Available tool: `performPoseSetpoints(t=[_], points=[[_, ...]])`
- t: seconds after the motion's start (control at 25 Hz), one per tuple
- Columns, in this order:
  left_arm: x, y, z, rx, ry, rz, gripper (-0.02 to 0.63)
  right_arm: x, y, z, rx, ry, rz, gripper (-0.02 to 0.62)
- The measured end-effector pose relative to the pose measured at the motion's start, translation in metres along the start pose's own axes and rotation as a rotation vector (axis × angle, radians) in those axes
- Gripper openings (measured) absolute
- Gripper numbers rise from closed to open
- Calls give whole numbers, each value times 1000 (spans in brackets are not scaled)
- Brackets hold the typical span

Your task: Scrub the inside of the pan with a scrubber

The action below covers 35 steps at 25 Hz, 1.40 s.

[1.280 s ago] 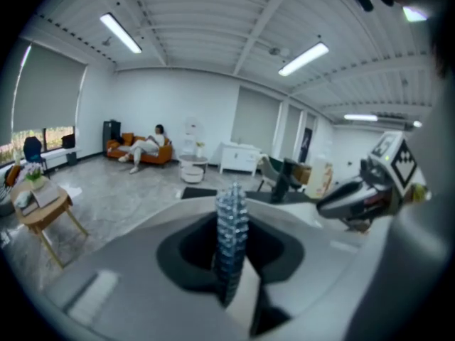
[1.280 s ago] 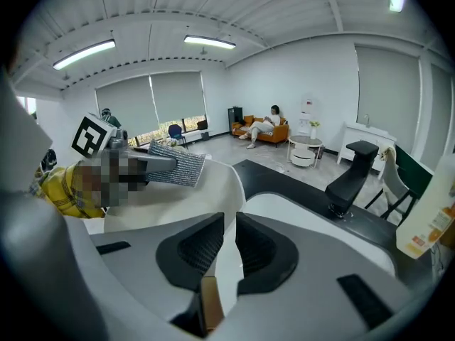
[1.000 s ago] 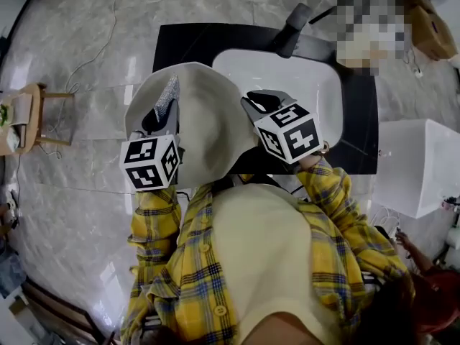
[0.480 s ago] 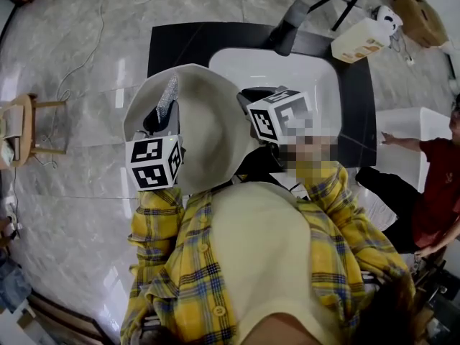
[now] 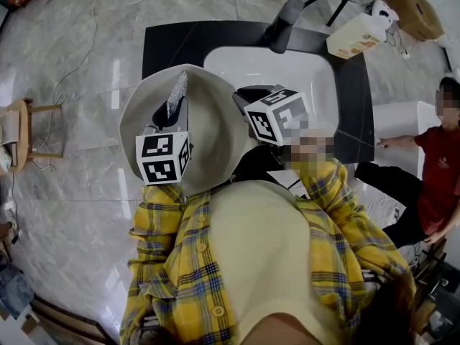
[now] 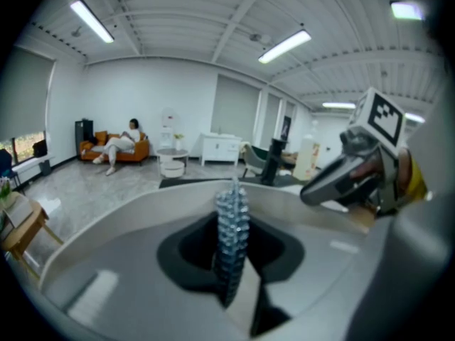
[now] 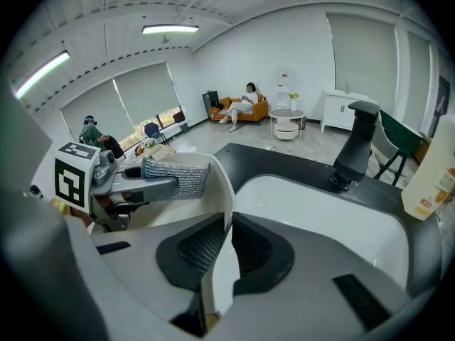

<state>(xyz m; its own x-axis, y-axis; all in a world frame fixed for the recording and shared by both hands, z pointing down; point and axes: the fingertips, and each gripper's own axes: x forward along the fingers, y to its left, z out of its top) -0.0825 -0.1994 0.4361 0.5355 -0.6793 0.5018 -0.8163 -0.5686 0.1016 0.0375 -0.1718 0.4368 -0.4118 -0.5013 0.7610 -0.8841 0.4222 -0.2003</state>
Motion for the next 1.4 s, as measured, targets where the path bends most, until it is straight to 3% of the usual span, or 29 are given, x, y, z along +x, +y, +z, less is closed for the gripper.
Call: performPoseSetpoints(t=[0.16,0.52,0.96,1.4], points=[[5,-20,1,19,0,-67,80,0,1,1,-1,-6,13,17],[4,-42,-2,27,23,-137,81,-1,3,1,-12,-19,49,17],[-6,-84,-13,72,102,-269,81,0,5,1,-42,-17,76,17],[-23,-115,-25,191,182,-349,81,0,5,3,-45,-26,113,17]])
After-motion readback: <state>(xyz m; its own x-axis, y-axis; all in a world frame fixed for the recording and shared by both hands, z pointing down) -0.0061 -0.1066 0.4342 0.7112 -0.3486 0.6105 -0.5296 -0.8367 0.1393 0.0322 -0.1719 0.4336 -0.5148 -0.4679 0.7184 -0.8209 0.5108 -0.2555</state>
